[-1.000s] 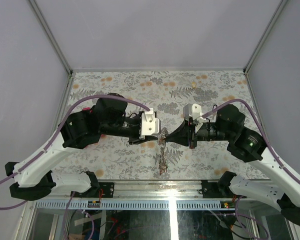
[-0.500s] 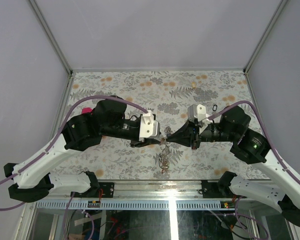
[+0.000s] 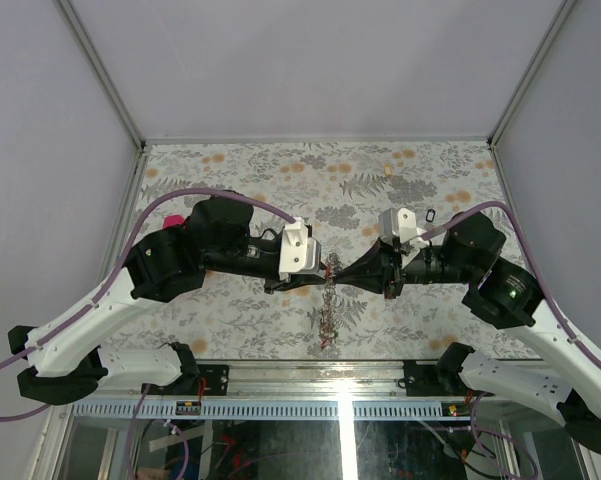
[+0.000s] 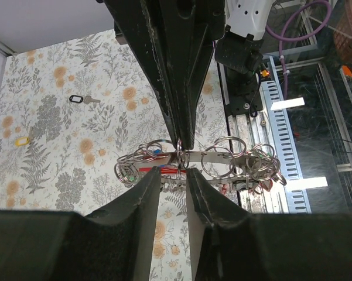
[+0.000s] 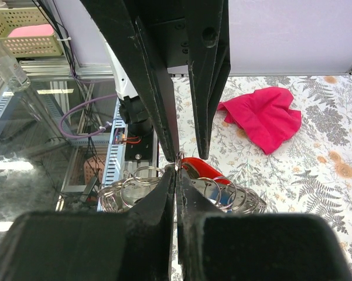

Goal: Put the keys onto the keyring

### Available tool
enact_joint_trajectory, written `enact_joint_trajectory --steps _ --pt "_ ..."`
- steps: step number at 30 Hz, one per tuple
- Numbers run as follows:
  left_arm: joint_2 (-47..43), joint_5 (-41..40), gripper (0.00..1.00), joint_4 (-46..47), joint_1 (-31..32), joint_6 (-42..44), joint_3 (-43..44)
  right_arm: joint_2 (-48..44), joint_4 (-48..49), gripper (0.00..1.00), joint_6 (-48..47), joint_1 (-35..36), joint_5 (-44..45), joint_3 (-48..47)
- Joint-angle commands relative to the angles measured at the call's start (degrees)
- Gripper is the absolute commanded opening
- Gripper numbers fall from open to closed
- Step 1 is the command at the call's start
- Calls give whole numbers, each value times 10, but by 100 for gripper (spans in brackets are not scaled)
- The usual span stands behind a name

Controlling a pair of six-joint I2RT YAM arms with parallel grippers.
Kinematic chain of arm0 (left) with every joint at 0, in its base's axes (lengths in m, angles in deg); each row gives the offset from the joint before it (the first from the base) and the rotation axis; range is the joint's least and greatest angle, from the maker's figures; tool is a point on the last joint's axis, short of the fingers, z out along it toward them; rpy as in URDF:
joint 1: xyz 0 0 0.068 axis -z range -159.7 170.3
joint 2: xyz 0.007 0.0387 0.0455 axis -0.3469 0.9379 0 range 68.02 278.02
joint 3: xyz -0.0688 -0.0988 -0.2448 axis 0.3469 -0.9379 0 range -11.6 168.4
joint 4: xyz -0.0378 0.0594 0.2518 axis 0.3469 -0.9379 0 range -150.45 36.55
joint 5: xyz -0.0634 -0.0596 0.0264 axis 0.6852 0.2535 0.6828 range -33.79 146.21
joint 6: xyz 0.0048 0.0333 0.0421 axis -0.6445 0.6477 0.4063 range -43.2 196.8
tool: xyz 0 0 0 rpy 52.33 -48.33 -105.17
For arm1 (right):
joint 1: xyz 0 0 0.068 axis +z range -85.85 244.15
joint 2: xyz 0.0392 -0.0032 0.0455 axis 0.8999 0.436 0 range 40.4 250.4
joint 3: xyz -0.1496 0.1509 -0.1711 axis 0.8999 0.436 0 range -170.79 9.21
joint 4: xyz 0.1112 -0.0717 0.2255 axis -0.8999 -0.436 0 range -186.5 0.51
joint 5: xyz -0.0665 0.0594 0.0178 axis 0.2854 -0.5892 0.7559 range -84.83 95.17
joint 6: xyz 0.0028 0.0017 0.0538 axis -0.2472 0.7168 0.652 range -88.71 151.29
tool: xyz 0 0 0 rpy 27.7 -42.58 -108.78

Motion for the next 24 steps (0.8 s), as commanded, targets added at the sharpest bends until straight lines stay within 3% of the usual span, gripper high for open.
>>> enact_joint_trajectory --steps 1,8,16,24 --pt "-3 16 23 41 3 -9 -6 -15 67 0 8 3 -18 -24" --pt "-4 17 0 38 3 -7 -2 -20 69 0 9 2 -19 -24" --pt "-10 7 0 37 4 -6 -5 -32 85 0 20 2 -16 -16" --pt "-13 6 0 41 3 -9 -11 -52 174 0 66 3 -8 22"
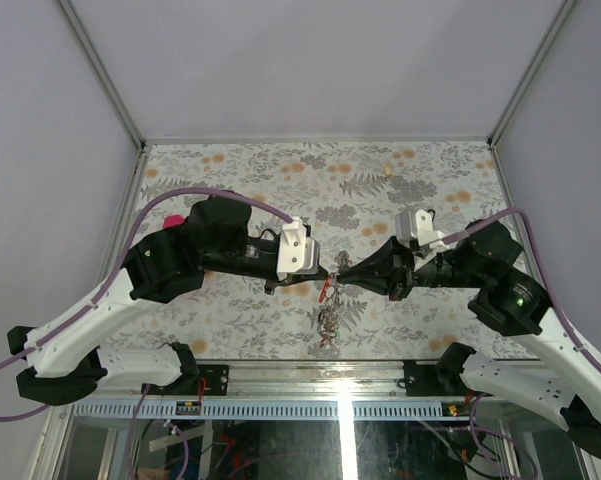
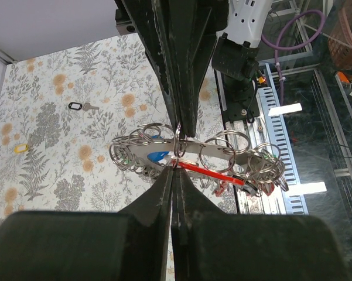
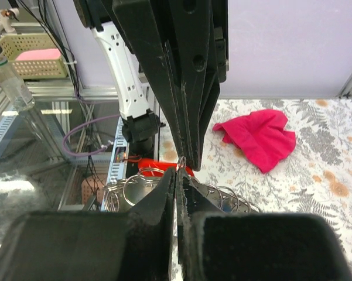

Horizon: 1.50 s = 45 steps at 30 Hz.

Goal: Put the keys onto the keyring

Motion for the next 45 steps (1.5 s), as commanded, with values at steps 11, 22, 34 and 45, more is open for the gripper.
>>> enact_joint_trajectory --steps 11,22,34,45 --pt "-19 -13 0 51 3 -15 -16 -48 256 0 91 3 58 78" --pt "-35 -4 0 140 4 -62 -54 -68 466 0 165 3 147 192" --pt "-63 -38 16 187 3 -82 -78 -79 444 0 146 2 133 173" --pt "-106 -105 33 327 3 -159 -143 -83 388 0 116 3 120 147"
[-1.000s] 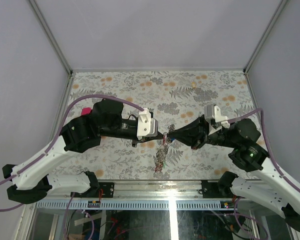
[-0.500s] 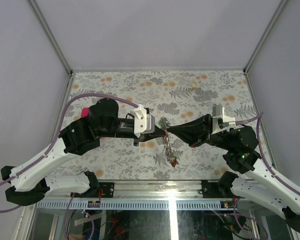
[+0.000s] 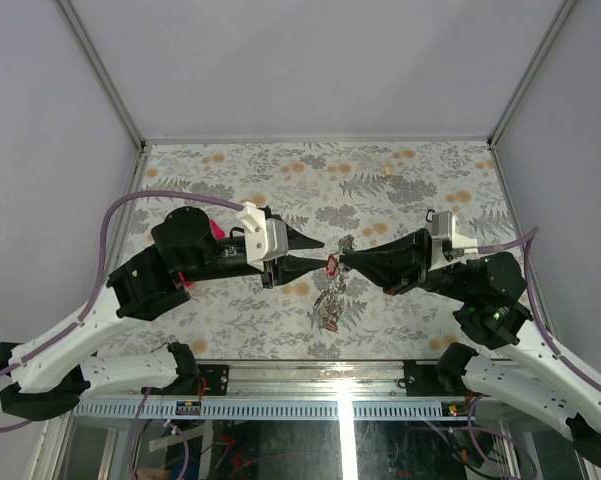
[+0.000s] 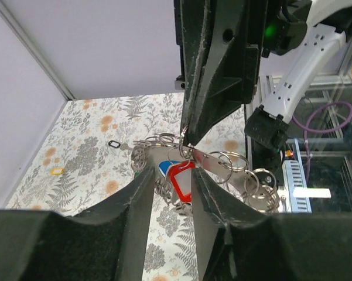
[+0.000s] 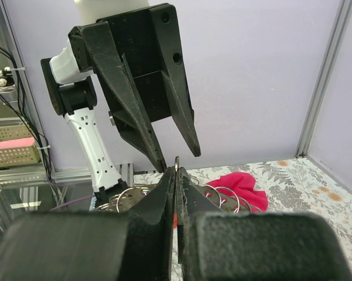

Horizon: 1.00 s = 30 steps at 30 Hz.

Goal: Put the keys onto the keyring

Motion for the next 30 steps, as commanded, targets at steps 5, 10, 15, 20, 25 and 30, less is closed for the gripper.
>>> enact_joint_trajectory --steps 5,10,15,20,25,30 --pt "-15 1 35 164 3 -93 -60 -10 24 0 -21 2 3 -44" --pt "-12 18 33 182 3 -109 -73 -10 25 0 -21 3 -1 -44" --pt "-7 26 20 176 3 -103 -72 -10 26 0 -20 3 -3 -46" --pt "5 61 16 164 3 -98 -63 -10 28 0 -18 2 -6 -45" --pt "10 73 16 158 3 -98 -62 -11 28 0 -19 3 -5 -46" --pt "8 71 12 152 3 -94 -59 -14 24 0 -22 2 -3 -47"
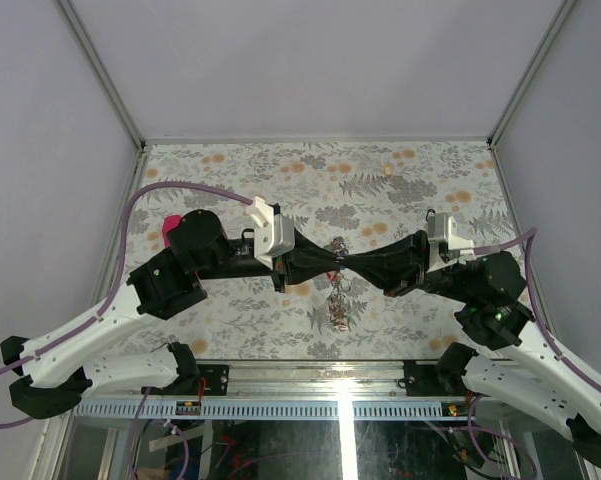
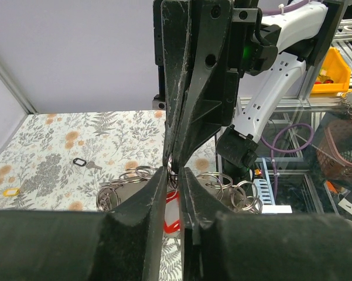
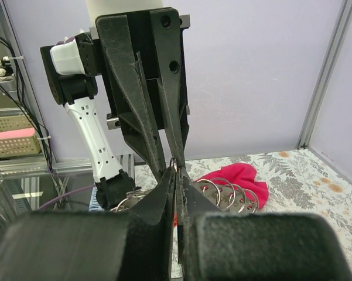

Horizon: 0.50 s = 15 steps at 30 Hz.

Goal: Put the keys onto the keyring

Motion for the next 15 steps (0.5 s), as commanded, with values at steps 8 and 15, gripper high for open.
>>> enact_joint_trajectory --steps 8,15 --pt "7 21 0 0 3 10 21 -11 53 0 -10 3 7 -42" --pt "46 26 0 -193 3 111 116 -12 -69 14 -59 3 -7 -88"
